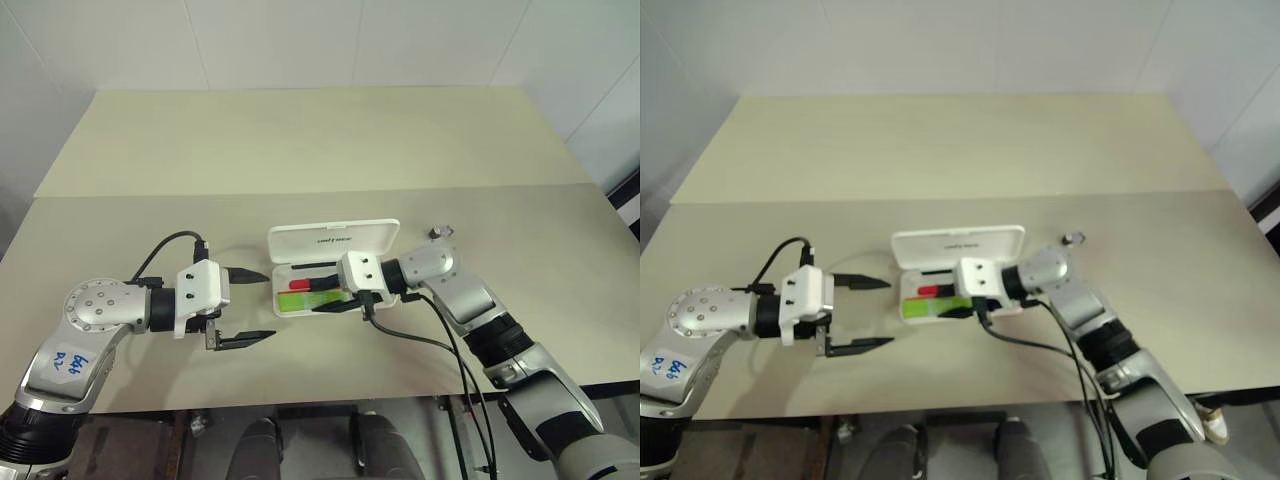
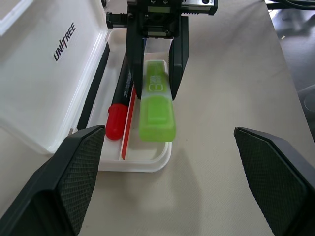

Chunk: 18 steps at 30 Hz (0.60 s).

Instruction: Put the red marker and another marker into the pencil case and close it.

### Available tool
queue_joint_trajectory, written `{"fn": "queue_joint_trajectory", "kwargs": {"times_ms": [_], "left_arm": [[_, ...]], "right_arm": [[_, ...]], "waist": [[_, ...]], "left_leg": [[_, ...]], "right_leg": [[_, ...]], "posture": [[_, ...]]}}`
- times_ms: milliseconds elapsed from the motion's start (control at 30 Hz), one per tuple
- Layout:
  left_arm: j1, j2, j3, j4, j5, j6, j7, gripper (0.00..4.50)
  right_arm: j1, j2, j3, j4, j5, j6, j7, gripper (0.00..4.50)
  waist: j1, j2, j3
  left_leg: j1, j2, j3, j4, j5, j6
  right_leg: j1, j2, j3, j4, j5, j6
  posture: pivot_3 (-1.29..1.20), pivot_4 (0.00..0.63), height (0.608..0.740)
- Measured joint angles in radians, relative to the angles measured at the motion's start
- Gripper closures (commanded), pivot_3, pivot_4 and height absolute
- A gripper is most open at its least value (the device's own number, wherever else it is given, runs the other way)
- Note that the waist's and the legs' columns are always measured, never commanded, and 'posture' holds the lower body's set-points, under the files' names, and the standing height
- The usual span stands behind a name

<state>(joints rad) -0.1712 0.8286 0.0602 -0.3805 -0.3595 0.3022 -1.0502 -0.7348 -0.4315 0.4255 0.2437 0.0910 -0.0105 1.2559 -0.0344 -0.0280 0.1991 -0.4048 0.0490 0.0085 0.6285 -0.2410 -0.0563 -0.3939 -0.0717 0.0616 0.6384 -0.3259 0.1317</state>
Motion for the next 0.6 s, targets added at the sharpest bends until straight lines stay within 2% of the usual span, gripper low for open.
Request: {"fn": "queue_joint_trajectory", "kwargs": {"times_ms": [33, 200, 433, 600], "left_arm": [[0.000, -0.001, 0.000, 0.000, 0.000, 0.001, 0.002, 0.00], [0.000, -0.002, 0.000, 0.000, 0.000, 0.002, 0.009, 0.00], [0.000, -0.004, -0.001, 0.000, 0.000, 0.002, 0.012, 0.00], [0.000, -0.008, -0.002, 0.000, 0.000, 0.001, 0.012, 0.00]], "right_arm": [[-0.006, 0.001, 0.000, 0.005, -0.001, -0.010, 0.003, 3.42], [-0.010, 0.005, 0.000, 0.028, -0.002, -0.033, 0.021, 1.72], [-0.020, 0.004, -0.009, 0.023, 0.005, -0.033, 0.027, 1.72], [-0.001, -0.019, -0.030, -0.060, 0.030, -0.009, 0.037, 1.72]], "waist": [[0.000, 0.000, 0.000], [0.001, 0.000, 0.000], [0.001, 0.000, 0.000], [0.003, 0.000, 0.000]], "left_leg": [[0.000, 0.000, 0.000, 0.000, 0.000, 0.000], [0.000, 0.000, 0.000, 0.000, 0.000, 0.000], [0.000, 0.000, 0.000, 0.000, 0.000, 0.000], [0.000, 0.000, 0.000, 0.000, 0.000, 0.000]], "right_leg": [[0.000, 0.000, 0.000, 0.000, 0.000, 0.000], [0.000, 0.000, 0.000, -0.001, 0.000, 0.000], [0.000, 0.000, 0.000, 0.000, 0.000, 0.000], [0.000, 0.000, 0.000, 0.000, 0.000, 0.000]], "posture": [[0.00, 0.150, 0.740], [0.00, 0.150, 0.740], [0.00, 0.150, 0.740], [0.00, 0.150, 0.740]]}}
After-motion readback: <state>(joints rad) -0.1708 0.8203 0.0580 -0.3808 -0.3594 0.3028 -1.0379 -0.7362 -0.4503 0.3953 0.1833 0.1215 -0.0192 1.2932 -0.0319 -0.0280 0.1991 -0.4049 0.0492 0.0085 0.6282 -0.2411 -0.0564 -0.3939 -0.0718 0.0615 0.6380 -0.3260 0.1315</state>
